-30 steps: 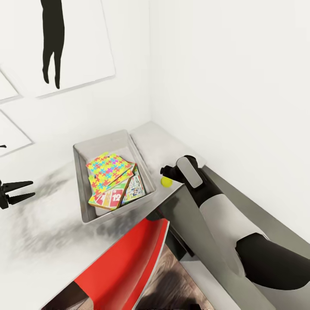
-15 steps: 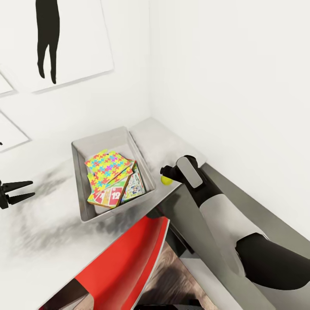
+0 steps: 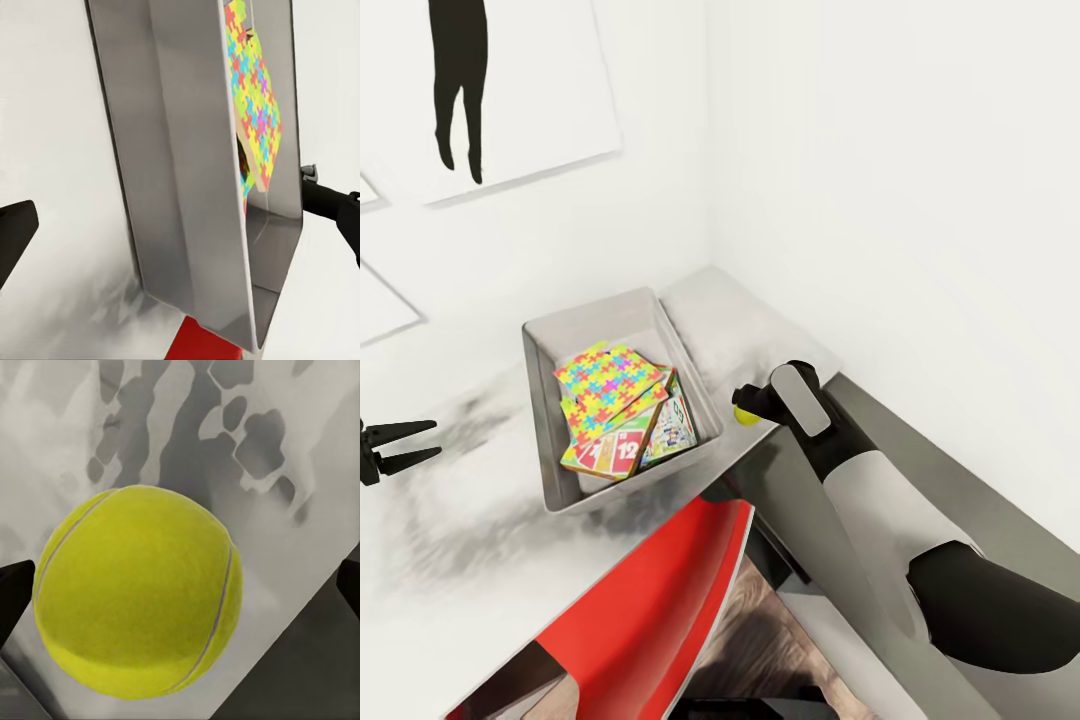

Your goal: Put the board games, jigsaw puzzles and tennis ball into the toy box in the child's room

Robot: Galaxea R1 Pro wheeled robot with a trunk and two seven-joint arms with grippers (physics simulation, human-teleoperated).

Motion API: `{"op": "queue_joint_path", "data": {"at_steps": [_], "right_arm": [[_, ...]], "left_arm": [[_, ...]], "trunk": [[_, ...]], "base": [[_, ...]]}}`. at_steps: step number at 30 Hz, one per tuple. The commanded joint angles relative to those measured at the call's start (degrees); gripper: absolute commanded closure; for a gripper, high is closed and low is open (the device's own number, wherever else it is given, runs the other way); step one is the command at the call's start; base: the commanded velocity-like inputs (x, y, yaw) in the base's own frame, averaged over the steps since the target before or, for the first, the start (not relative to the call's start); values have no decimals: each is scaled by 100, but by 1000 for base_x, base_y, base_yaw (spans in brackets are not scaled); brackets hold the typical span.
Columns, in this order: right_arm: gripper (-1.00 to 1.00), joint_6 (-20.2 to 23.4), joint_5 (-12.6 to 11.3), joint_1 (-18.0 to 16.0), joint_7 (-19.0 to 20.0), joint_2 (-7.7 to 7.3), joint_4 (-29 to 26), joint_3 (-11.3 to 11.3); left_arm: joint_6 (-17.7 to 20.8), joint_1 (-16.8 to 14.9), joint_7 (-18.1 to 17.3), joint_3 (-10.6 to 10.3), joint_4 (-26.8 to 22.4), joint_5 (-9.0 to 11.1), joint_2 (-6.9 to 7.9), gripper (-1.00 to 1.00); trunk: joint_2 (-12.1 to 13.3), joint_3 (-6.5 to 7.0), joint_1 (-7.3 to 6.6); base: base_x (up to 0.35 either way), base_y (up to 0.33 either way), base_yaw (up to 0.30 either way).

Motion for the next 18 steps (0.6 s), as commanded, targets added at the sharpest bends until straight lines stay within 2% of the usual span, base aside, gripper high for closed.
{"op": "queue_joint_path", "data": {"at_steps": [1, 14, 15, 18], "right_arm": [[-100, 3, -44, -5, -53, 0, -4, 7], [-100, 23, -51, -5, -30, 0, -4, 9], [100, 23, -51, -4, -36, 0, -4, 10], [100, 24, -50, -3, -47, 0, -4, 15]], "left_arm": [[38, -4, -12, -2, 1, 8, 5, -100], [39, -4, -35, -3, 1, 10, 9, -100], [39, -4, -36, -3, 1, 11, 9, -100], [39, -4, -38, -3, 1, 9, 9, -100]], "trunk": [[-10, -11, 3], [-10, -15, 3], [-10, -15, 3], [-10, -15, 3]], "base": [[0, 0, 0], [0, 0, 0], [0, 0, 0], [0, 0, 0]]}}
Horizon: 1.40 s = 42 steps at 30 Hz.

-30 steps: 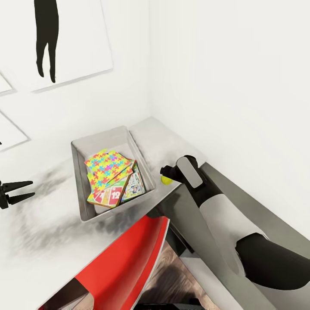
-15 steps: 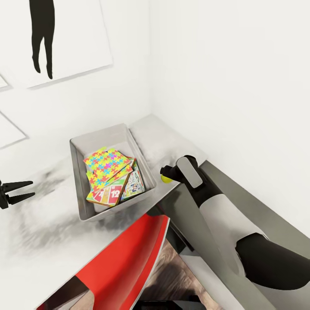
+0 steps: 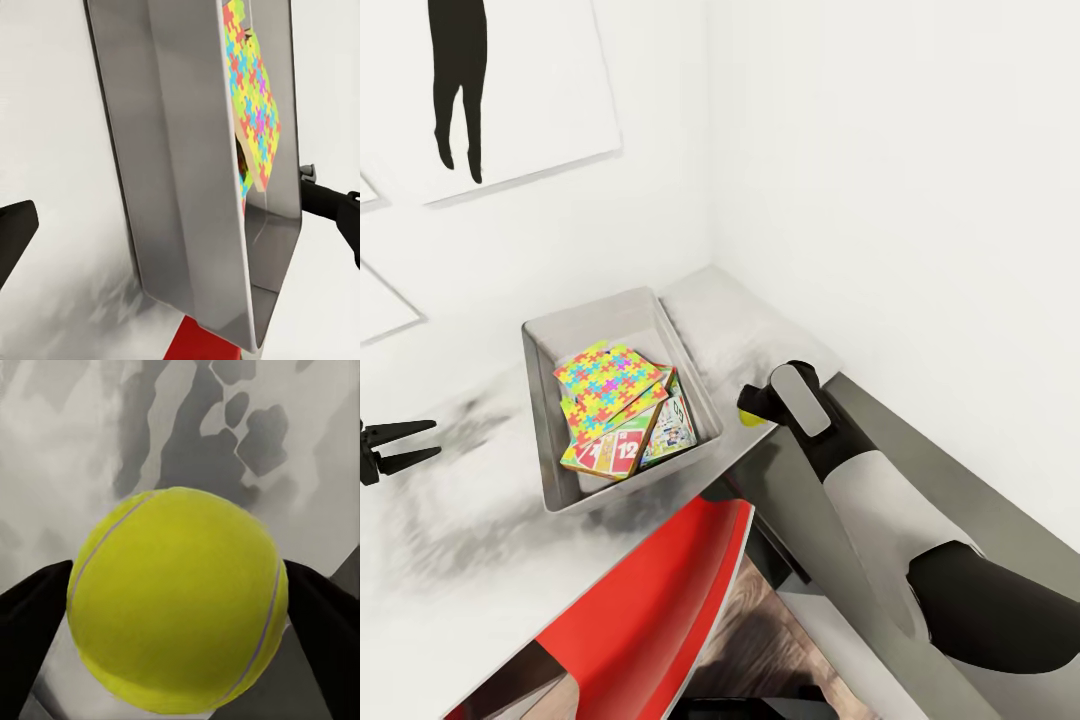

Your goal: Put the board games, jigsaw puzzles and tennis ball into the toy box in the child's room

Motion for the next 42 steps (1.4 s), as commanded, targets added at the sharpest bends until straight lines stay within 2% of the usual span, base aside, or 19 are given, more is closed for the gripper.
{"op": "queue_joint_path", "data": {"at_steps": [1, 13, 28, 30, 35, 38, 42], "right_arm": [[100, 1, -52, -5, -55, 0, -4, 5], [100, -16, -47, -2, -6, -6, -8, 9], [100, 3, -36, -5, -37, -11, -60, 0], [100, 182, -35, -15, -62, -17, -310, -9], [100, 904, -31, -61, -210, -9, -1332, -54], [100, 1060, -58, -64, -502, -7, -1823, -60], [100, 1163, -90, -63, -725, -3, -2133, -61]], "left_arm": [[38, -4, -12, -2, 1, 8, 3, -100], [38, -4, -12, -2, 1, 7, 1, -100], [38, -4, -12, 3, 2, 7, 3, -100], [38, -4, -12, 4, 1, 7, 3, -100], [38, -4, -12, 1, 1, 7, 4, -100], [38, -4, -12, -1, 1, 7, 4, -100], [38, -5, -12, -3, 3, 7, 4, -100]], "trunk": [[-10, -9, 3], [-10, -6, 3], [-10, 118, 3], [-10, 136, 3], [-10, 180, 3], [-10, 207, 3], [-10, 243, 3]], "base": [[0, 0, 0], [0, 0, 0], [0, 0, -69], [0, 0, -67], [0, 0, -22], [0, 0, -3], [0, 0, 0]]}}
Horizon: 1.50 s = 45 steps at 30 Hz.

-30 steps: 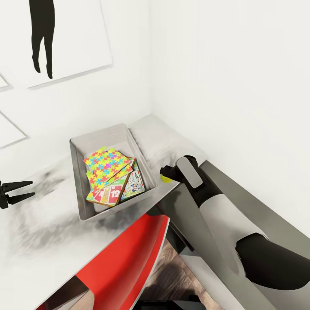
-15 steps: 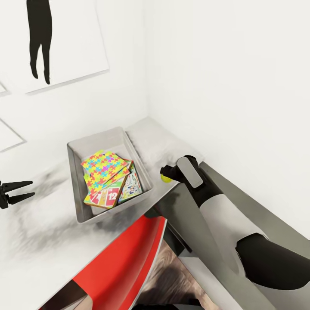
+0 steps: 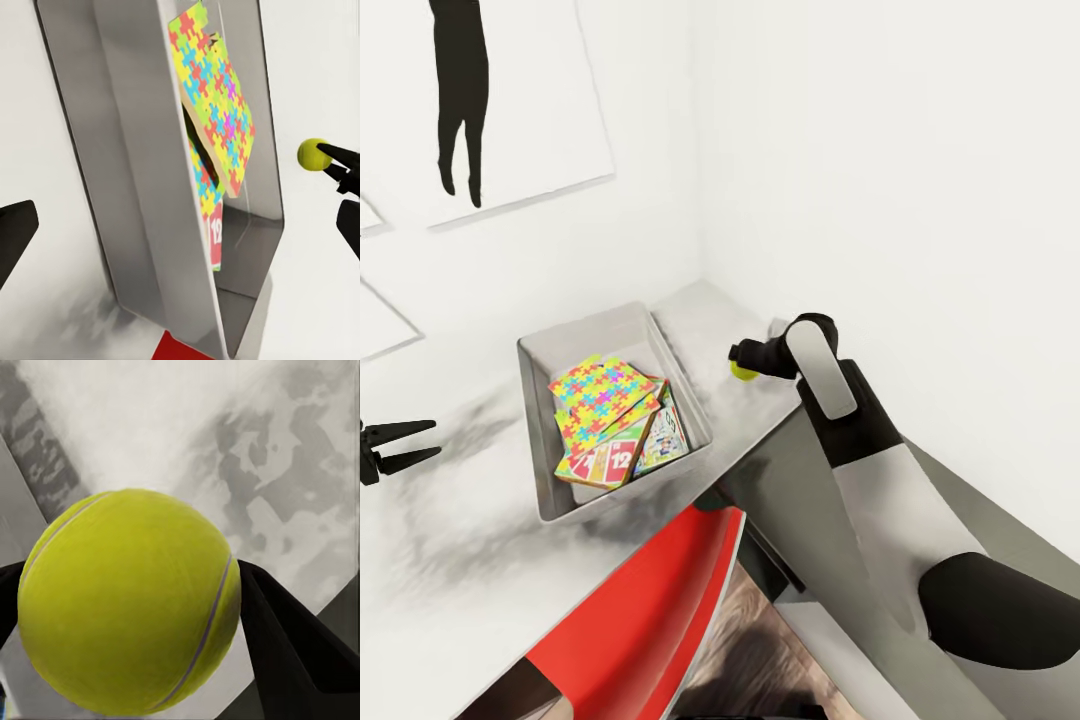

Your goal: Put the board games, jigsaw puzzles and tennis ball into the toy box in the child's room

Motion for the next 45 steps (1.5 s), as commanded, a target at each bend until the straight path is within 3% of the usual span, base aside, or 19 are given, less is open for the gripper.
{"op": "queue_joint_path", "data": {"at_steps": [1, 8, 23, 45], "right_arm": [[100, 10, -67, -6, -85, 2, -26, 4], [100, 26, -77, 8, -114, -3, -288, 7], [100, 24, -72, 29, -109, -3, -319, 19], [100, 1, -62, 48, -108, -3, -513, 9]], "left_arm": [[38, -4, -11, -2, 2, 7, 2, -100], [38, -4, -16, 4, 2, 10, 2, -100], [38, -4, -20, 16, 0, 8, 2, -100], [39, -4, -20, 24, 2, 10, 2, -100]], "trunk": [[-9, 0, 4], [-9, 63, 4], [-9, 198, 4], [-9, 301, 4]], "base": [[0, 0, 0], [0, 0, 0], [0, 0, 0], [0, 0, 0]]}}
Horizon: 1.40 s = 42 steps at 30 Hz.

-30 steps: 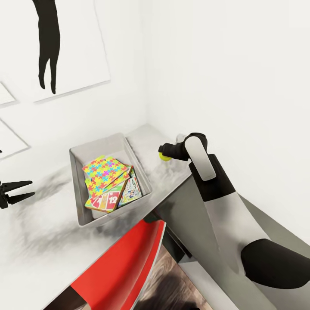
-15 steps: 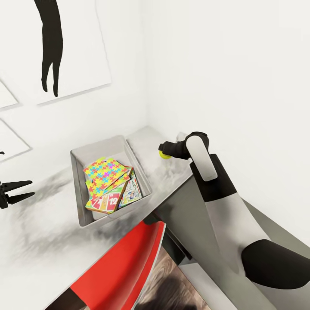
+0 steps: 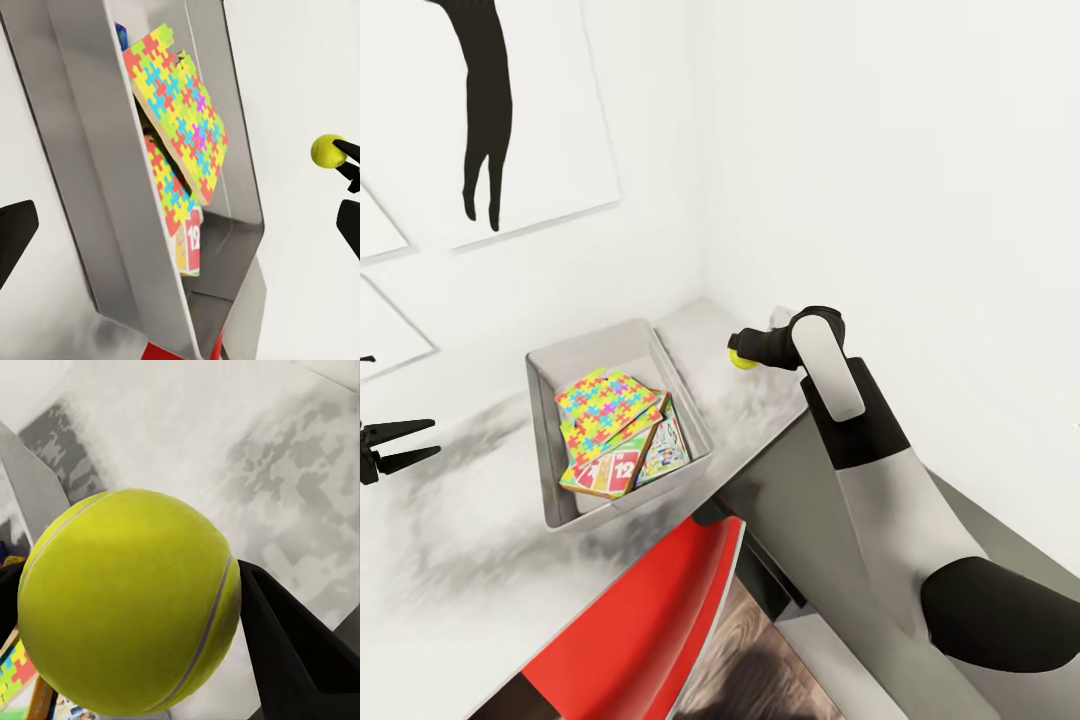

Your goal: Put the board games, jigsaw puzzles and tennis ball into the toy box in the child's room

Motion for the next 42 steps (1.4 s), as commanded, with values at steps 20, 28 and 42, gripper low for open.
{"op": "queue_joint_path", "data": {"at_steps": [20, 28, 42], "right_arm": [[100, 4, -68, -7, -70, 1, -8, 0], [100, 2, -64, -7, -70, -1, -281, 9], [100, 2, -64, -7, -70, -1, -300, 7]], "left_arm": [[47, -5, -11, -2, 2, 14, 2, -100], [47, -5, -11, -2, 0, 14, 2, -100], [47, -5, -19, -2, 0, 14, 2, -100]], "trunk": [[-10, 75, 4], [-10, 146, 4], [-10, 280, 4]], "base": [[0, 0, 0], [0, 0, 0], [0, 0, 0]]}}
